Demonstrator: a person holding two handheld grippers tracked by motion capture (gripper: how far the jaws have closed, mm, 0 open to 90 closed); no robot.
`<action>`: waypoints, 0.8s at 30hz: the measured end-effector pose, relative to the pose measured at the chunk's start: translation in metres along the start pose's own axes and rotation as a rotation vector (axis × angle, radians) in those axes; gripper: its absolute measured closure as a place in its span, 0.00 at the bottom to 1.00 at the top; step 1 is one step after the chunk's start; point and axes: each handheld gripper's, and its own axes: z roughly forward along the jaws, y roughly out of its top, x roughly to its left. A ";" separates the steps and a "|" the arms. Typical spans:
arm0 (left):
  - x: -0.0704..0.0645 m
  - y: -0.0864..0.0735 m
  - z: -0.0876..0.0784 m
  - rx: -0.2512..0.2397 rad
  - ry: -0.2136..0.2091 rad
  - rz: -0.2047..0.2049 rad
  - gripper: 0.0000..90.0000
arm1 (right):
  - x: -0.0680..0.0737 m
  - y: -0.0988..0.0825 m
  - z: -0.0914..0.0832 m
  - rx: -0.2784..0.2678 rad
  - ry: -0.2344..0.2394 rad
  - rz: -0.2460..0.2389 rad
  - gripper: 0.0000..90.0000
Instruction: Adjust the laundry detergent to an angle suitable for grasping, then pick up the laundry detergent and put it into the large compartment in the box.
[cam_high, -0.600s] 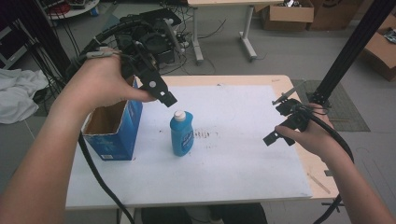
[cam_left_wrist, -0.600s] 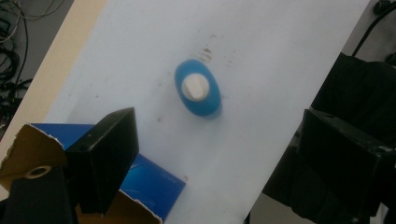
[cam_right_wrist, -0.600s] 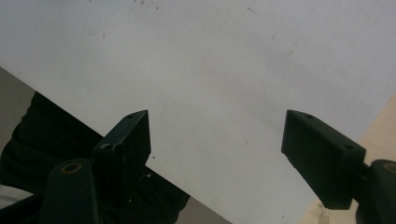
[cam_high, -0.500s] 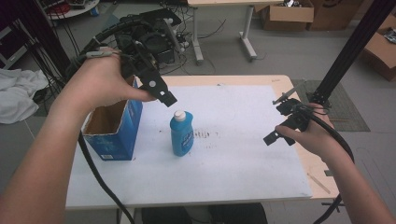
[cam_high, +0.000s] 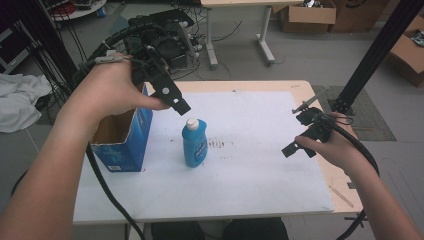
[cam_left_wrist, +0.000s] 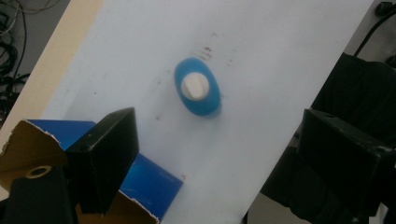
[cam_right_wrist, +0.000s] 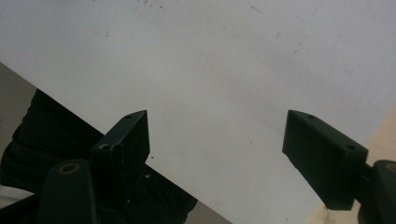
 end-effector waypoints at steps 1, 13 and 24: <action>0.000 0.000 0.000 -0.001 0.002 0.002 0.15 | 0.000 0.000 0.000 -0.003 -0.002 0.001 0.26; 0.000 0.003 0.005 0.003 -0.001 -0.001 0.15 | -0.005 -0.003 0.003 -0.009 -0.002 0.013 0.26; -0.002 0.003 0.005 0.000 0.002 -0.012 0.15 | -0.008 -0.003 0.003 -0.016 -0.001 0.018 0.26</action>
